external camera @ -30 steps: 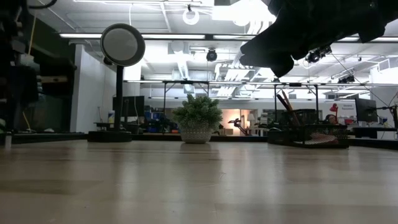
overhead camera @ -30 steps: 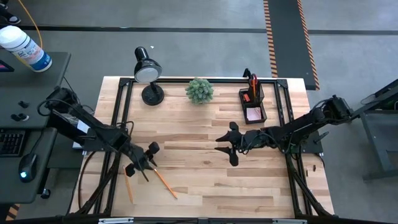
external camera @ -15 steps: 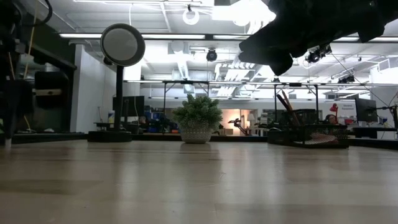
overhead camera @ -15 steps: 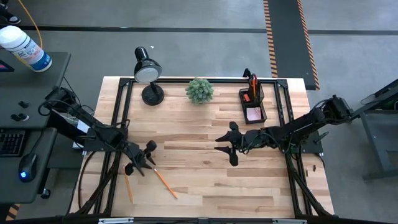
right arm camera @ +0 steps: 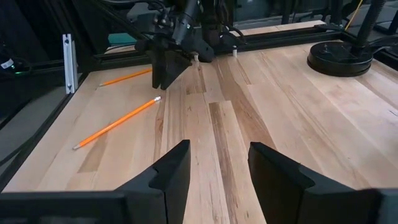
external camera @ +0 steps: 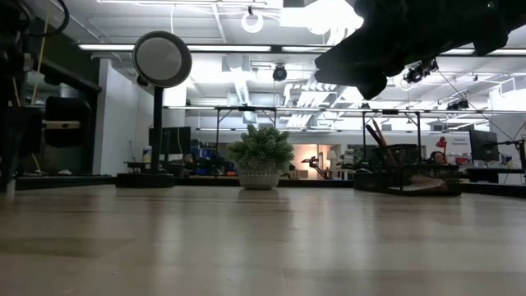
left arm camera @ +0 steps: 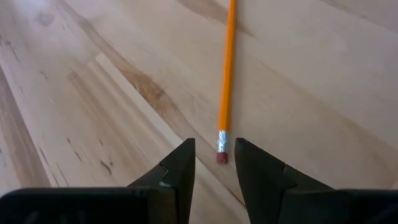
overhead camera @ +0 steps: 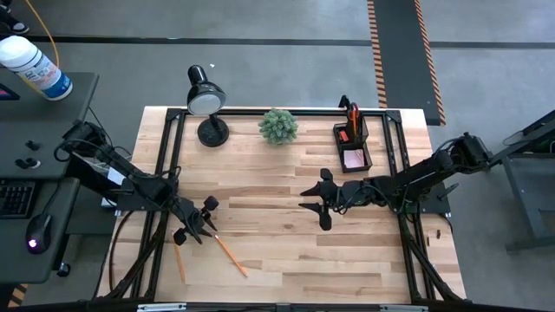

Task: Pick and place office supplies into organizer
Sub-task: Put the right pencil into the desk organizer

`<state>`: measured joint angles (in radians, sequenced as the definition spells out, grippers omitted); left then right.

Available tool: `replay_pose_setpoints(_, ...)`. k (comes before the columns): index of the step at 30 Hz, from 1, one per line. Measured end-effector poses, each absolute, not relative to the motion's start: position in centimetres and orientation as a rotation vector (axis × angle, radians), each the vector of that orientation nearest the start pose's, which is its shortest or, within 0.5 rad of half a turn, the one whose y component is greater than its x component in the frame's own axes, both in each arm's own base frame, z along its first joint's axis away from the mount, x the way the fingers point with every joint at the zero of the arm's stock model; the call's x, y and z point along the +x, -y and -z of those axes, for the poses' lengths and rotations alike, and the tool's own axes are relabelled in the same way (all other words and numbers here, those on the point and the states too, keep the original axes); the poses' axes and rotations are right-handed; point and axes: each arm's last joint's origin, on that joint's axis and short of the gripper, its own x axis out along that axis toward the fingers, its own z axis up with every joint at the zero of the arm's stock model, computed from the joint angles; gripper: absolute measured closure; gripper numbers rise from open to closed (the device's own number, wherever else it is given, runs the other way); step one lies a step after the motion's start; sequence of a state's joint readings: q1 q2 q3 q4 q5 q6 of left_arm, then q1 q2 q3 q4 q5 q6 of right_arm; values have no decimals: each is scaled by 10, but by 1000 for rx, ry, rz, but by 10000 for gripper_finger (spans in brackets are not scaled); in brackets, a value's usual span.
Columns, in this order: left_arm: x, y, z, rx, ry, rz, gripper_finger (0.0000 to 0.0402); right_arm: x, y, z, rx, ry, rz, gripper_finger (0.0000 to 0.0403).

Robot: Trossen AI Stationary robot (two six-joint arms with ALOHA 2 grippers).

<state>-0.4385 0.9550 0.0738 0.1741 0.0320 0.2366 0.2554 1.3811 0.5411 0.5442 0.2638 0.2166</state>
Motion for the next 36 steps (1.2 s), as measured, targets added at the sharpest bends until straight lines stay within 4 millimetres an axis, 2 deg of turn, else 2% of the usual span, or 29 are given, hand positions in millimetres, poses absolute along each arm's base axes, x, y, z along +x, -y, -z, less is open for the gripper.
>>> replay_pose_setpoints(21, 143, 70, -87, 336, -666, 580, 301, 263, -61, -193, 141, -283, 39, 252)
replay_pose_setpoints(25, 145, 71, -83, 311, -673, 584, 322, 263, -61, -193, 142, -280, 39, 249)
replay_pose_setpoints(31, 147, 73, -83, 303, -655, 602, 388, 263, -61, -193, 144, -275, 38, 254)
replay_pose_setpoints(36, 151, 74, -87, 329, -582, 588, 387, 263, -61, -194, 145, -272, 38, 251)
